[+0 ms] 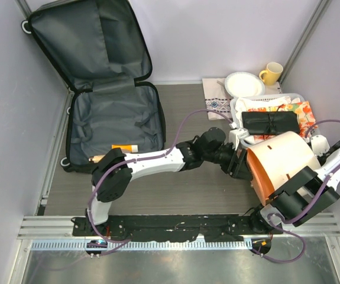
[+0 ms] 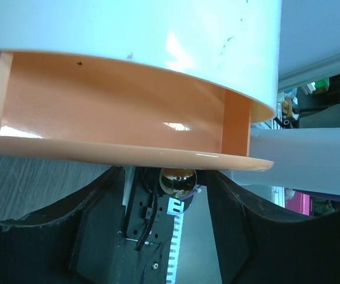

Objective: Open, take out, and arrange the luggage

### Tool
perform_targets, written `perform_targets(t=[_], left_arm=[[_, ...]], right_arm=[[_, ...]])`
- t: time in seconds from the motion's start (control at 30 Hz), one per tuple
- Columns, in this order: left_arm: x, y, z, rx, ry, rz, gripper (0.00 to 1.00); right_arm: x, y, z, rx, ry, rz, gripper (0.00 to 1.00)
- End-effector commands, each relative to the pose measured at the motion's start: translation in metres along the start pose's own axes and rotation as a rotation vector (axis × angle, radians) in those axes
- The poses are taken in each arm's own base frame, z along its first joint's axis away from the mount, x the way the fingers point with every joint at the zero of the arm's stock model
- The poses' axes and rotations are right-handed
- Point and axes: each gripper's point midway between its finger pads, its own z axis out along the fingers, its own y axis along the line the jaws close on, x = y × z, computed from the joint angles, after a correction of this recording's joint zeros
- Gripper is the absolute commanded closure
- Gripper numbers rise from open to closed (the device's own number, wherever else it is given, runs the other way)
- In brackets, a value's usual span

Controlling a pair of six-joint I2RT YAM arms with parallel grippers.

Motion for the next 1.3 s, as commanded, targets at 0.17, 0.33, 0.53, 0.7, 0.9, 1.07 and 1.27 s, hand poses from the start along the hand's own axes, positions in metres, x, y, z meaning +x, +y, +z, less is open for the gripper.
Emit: perform_targets(t=[0.17,0.33,0.53,0.7,0.9,1.07,1.27], left_arm=[[-0.065,0.014,0.03,-0.036,-0.146,0.092,0.37],[-0.086,0.024,0.034,-0.048,-0.18,0.133,0.36],[-0.093,0.03,0.025,-0.066,-0.185,0.178,0.35],[-0.078,0.03,0.016,-0.071,-0.159,0.148,0.34],[-0.067,0.04,0.008,-0.113,-0.149,0.15,0.33],[-0.074,0.046,0.014,-0.133,-0.176,0.158,0.32],[-0.099,0.057,0.034,-0.148,-0.234,0.199,0.31]], right_arm=[[0.026,0.146,-0.018,-0.628,0.078,-0.104,0.21],[0.028,0.164,-0.014,-0.663,0.089,-0.134,0.21],[0.022,0.163,-0.007,-0.654,0.108,-0.062,0.21],[-0.003,0.095,-0.01,-0.6,0.001,0.162,0.21],[-0.011,0.05,-0.043,-0.459,-0.074,0.244,0.21],[0.012,0.107,-0.048,-0.472,-0.035,0.035,0.21],[0.044,0.139,-0.036,-0.385,0.095,-0.019,0.19]])
